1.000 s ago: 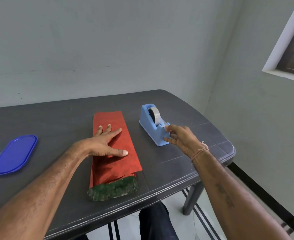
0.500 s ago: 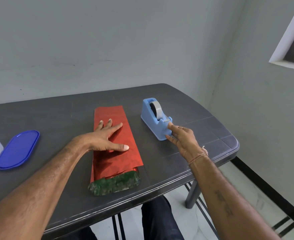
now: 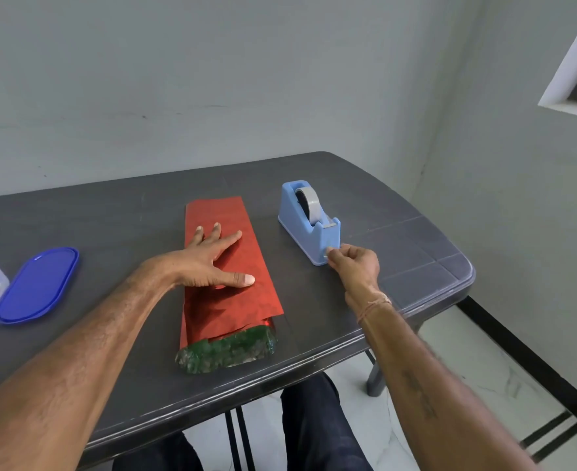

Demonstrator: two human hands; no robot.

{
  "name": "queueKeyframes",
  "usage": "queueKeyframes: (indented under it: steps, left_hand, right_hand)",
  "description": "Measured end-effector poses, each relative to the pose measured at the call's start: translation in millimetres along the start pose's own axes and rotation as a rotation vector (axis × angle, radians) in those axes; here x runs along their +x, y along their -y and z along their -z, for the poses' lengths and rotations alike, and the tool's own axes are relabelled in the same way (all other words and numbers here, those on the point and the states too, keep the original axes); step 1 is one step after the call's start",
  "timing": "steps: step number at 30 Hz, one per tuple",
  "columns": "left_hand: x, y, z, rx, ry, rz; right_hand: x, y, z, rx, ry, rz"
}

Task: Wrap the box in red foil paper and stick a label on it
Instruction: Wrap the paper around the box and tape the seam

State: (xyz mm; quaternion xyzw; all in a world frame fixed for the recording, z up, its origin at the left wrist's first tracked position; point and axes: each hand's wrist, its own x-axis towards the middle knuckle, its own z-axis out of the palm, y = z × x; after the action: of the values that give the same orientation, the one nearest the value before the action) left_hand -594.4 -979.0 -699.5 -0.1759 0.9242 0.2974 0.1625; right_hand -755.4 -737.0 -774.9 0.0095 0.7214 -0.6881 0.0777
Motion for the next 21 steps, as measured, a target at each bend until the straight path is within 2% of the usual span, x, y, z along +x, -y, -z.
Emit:
queueKeyframes:
  steps: [4,8,10,12,15,21]
  left_hand:
    - [2,-2,0,0.006,0.019,-0.014]
    - [3,-2,3,0.018,0.031,-0.014]
    - [3,-2,1,0.021,0.036,-0.019]
    - [4,-1,1,0.021,0.037,-0.015]
    - [3,-2,3,0.048,0.042,-0.009]
    - [-1,-10,4,0.112,0.058,0.037]
  right_hand:
    - [-3,-4,8,0.080,0.023,-0.057]
    - [-31,7,13,0.005,0.078,0.012]
    - [-50,18,14,-0.035,0.256,0.045]
    - [-62,37,13,-0.104,0.506,0.057]
    - [-68,65,4,-0.316,0.772,0.125]
    - [-65,99,-23,-0.682,0.951,0.217]
